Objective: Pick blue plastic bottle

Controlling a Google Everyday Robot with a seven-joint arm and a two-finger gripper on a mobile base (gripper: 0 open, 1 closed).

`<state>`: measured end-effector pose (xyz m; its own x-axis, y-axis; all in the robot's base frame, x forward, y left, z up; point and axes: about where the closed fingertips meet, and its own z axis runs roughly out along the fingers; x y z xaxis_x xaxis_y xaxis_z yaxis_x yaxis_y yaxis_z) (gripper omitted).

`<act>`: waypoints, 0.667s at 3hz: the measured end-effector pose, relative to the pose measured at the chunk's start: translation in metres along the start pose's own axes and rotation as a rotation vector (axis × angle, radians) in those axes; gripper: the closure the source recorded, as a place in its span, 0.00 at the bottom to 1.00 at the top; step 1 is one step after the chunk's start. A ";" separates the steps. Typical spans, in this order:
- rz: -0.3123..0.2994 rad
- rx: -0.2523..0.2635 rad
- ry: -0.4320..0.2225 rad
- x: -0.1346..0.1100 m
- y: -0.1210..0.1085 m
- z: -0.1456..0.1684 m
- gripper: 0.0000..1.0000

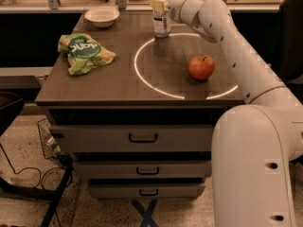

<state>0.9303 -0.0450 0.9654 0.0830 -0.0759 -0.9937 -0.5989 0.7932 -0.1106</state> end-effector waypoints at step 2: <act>0.002 -0.006 0.001 0.001 0.004 0.004 1.00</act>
Offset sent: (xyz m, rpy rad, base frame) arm 0.0002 0.0028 -0.0009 0.0003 0.0012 0.0033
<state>0.9307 -0.0395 0.9637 0.0812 -0.0748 -0.9939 -0.6042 0.7894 -0.1088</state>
